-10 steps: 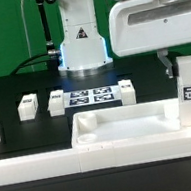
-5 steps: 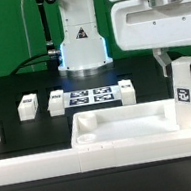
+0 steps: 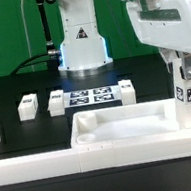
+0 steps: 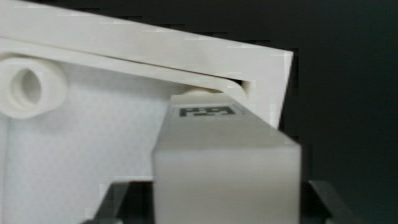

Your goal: Assemble desk

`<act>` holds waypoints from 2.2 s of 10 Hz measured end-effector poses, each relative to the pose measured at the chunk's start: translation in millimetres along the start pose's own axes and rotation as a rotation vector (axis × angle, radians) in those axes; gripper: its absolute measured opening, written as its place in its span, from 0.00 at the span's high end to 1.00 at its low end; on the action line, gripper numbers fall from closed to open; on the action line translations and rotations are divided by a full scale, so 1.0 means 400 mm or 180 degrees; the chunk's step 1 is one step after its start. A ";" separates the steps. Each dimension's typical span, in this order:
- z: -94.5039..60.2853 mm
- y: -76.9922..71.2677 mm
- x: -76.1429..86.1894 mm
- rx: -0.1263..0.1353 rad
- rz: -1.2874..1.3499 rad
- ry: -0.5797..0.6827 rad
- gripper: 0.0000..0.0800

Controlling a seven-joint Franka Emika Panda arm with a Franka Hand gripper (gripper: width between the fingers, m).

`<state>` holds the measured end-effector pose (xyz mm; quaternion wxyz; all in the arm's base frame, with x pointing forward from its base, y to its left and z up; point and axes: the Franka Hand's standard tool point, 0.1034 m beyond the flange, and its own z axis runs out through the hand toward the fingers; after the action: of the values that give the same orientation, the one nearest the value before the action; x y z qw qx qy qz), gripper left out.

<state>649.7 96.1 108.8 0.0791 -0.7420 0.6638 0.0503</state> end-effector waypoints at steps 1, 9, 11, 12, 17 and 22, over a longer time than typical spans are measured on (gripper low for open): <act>0.001 0.000 0.001 0.0001 -0.0145 0.0001 0.53; 0.009 0.012 -0.035 -0.0139 -0.2820 0.0067 0.19; 0.020 0.018 -0.024 -0.0288 -0.4025 0.0143 0.19; 0.024 0.022 -0.019 -0.0326 -0.4519 0.0111 0.19; 0.010 0.023 0.004 -0.0373 -0.5121 0.0044 0.35; 0.010 0.022 0.001 -0.0341 -0.4062 0.0103 0.64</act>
Offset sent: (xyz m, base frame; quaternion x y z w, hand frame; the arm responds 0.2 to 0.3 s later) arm -0.0086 0.0236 0.0098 -0.0375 -0.0311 -0.4774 0.8773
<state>641.1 95.5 104.4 0.0463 -0.9948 0.0893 0.0152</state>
